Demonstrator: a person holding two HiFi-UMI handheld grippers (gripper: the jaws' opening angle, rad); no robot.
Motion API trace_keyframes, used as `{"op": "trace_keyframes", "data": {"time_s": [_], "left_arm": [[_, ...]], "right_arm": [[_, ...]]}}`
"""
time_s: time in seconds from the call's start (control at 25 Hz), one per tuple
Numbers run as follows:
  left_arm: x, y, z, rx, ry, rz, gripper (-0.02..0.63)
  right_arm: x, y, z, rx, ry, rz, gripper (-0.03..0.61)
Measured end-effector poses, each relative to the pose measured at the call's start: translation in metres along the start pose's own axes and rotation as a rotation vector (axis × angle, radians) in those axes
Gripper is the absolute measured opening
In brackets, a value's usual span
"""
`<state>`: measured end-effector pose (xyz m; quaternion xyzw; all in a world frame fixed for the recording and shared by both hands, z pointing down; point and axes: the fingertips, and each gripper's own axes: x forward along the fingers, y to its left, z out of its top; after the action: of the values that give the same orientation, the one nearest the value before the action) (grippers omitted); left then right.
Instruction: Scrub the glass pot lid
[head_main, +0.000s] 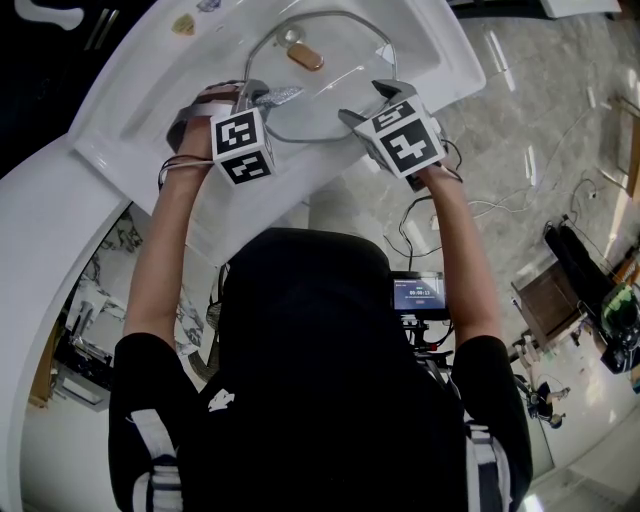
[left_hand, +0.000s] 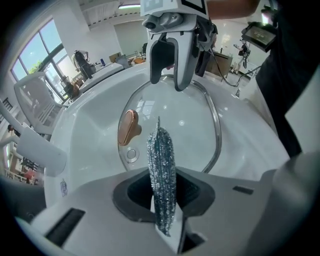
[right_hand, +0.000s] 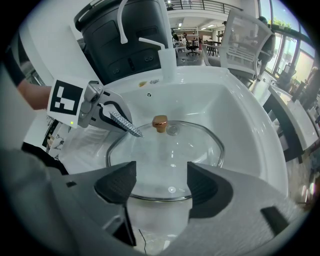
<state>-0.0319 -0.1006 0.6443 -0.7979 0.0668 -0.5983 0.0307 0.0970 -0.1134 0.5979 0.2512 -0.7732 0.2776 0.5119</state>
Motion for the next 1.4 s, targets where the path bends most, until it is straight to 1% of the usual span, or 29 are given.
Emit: {"op": "trace_keyframes", "data": {"time_s": [0.52,0.68,1.24,1.4], "left_arm": [[0.013,0.023,-0.001,-0.007,0.038,0.052,0.072],[0.014,0.025,0.000,-0.023,0.036,0.058,0.072],[0.005,0.008,0.005,-0.004,0.035,0.058,0.072],[0.000,-0.001,0.007,-0.014,0.028,0.055,0.072]], "right_arm": [[0.000,0.000,-0.001,0.004,0.005,0.000,0.310],[0.000,-0.001,0.000,0.005,0.002,-0.003,0.310],[0.000,-0.002,0.000,0.005,0.001,-0.002,0.310],[-0.001,-0.002,-0.001,0.005,0.000,-0.004,0.310]]}}
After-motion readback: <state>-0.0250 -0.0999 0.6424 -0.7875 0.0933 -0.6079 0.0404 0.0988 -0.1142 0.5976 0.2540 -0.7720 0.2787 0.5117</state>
